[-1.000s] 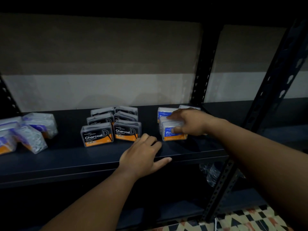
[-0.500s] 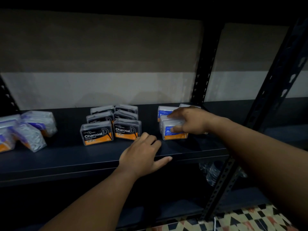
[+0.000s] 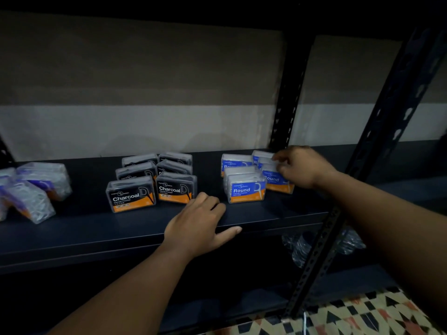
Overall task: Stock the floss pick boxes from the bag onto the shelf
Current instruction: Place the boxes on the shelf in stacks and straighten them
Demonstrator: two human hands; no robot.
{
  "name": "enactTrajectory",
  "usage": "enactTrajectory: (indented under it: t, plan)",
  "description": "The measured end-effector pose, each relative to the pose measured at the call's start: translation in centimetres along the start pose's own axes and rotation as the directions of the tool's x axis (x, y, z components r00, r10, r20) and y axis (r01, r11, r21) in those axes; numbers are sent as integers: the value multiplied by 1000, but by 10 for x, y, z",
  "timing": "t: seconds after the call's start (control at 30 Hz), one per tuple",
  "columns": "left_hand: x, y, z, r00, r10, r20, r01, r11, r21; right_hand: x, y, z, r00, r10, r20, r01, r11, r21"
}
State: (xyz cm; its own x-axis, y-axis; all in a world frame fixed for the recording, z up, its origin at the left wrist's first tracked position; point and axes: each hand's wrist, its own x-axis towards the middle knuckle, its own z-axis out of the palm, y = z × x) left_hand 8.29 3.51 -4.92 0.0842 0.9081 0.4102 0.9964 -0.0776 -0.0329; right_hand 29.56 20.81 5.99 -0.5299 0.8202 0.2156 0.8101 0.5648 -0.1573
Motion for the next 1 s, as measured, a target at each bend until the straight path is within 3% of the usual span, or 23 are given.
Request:
enactTrajectory:
  t: [0.13,0.57,1.0]
  plan:
    - [1,0,1,1000,-2,-15,2,1000,2,-4,10,10,999,-5,48,8,999,-54]
    - [1,0,2,1000,-11,-14,11,1000,-13,-8,27,24,1000,-11,2,11,993,-121]
    - [0,2,1,1000,-26,-16,26,999,-21,-18,29,31,997,-51,-52,51,999,-1]
